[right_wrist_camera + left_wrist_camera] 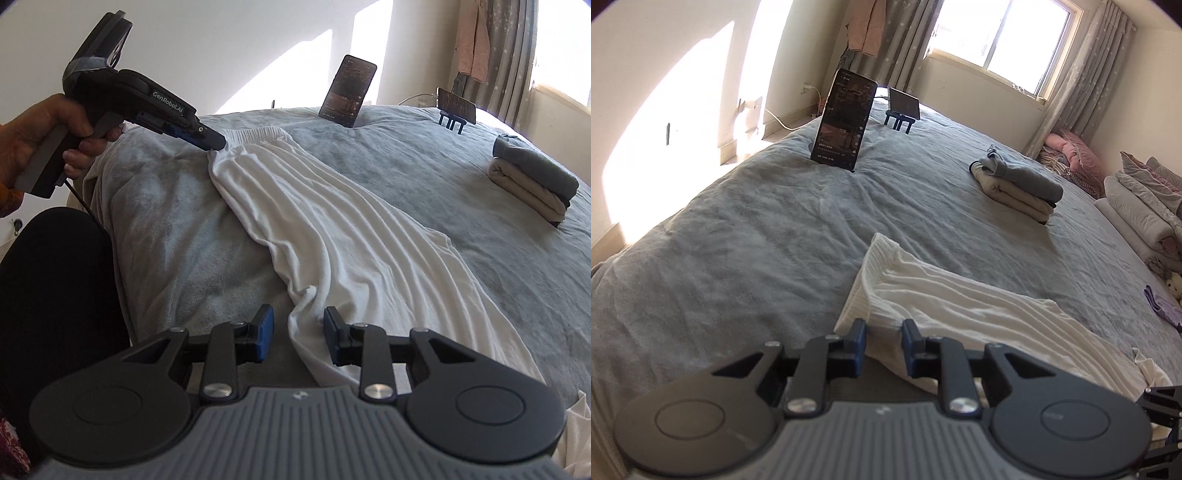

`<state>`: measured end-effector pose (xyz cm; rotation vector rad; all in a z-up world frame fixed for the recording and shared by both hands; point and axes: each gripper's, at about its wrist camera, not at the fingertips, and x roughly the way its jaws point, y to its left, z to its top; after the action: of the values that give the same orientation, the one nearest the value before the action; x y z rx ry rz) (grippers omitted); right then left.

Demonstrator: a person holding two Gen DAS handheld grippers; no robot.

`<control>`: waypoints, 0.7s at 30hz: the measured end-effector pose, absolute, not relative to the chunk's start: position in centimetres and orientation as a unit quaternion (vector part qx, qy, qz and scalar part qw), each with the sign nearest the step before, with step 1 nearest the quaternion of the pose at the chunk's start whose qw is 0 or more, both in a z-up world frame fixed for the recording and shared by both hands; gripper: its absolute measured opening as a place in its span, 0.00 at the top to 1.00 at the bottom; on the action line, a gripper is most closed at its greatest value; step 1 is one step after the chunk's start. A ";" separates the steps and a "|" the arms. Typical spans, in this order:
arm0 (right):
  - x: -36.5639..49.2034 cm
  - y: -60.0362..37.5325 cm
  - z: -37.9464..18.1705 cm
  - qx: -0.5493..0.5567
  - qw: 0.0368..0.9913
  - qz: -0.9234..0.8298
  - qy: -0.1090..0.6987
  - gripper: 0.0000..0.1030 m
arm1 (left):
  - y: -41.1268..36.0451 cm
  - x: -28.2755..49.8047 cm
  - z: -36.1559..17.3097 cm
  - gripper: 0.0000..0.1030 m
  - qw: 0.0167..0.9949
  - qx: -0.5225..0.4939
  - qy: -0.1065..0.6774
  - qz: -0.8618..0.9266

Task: Fold clothes
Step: 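Pinch the white waistband with the left tool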

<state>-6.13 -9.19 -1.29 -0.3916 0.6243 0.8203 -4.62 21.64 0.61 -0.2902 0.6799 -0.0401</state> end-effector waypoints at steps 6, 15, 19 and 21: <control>-7.0 -10.4 0.7 -0.213 0.865 0.375 0.257 0.98 | 23.2 -5.1 1.3 0.96 0.930 -0.201 0.307 -0.029; -7.6 -10.3 0.7 -0.213 0.859 0.381 0.270 0.86 | 23.5 -5.0 1.2 0.96 0.924 -0.225 0.308 -0.030; -7.6 -9.2 -0.3 -0.215 0.852 0.387 0.279 0.85 | 23.5 -4.8 1.1 0.96 0.923 -0.223 0.312 -0.027; -7.6 -8.8 -0.7 -0.218 0.847 0.393 0.283 0.85 | 23.6 -4.7 1.1 0.96 0.923 -0.222 0.313 -0.027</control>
<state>-7.62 -8.76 -0.71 -0.4606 0.5970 0.8285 -4.72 23.56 1.09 -0.4557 0.6419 -0.0548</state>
